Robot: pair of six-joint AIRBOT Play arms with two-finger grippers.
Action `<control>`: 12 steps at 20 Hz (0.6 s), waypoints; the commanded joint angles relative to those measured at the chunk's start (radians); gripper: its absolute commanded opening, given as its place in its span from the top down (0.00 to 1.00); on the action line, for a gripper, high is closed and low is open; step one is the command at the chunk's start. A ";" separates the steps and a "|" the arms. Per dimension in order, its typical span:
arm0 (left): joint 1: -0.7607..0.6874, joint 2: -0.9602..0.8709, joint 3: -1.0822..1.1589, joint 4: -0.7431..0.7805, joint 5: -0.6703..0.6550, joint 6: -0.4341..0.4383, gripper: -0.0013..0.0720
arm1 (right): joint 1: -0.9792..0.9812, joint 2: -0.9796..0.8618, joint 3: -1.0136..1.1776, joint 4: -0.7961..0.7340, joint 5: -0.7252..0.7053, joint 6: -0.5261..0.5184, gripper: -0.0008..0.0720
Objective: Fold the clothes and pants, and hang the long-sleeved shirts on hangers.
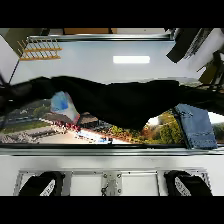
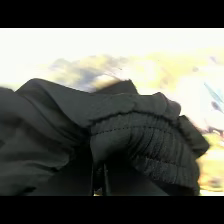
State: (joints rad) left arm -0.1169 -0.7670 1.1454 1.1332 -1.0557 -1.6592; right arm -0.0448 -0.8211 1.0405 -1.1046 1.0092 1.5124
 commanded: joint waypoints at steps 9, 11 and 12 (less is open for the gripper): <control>-0.151 -0.402 -0.299 0.001 0.161 -0.021 0.95 | 0.110 -0.263 -0.185 -0.010 0.130 0.021 0.10; -0.151 -0.409 -0.299 0.002 0.166 -0.019 0.95 | 0.204 -0.259 -0.275 0.027 0.128 0.022 0.10; -0.151 -0.408 -0.299 0.001 0.169 -0.018 0.95 | 0.252 -0.262 -0.316 0.059 0.110 0.022 0.10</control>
State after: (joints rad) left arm -0.2623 -1.1439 0.8551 1.1309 -0.8948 -1.6817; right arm 0.1047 -1.0775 0.8265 -1.0962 1.0977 1.5341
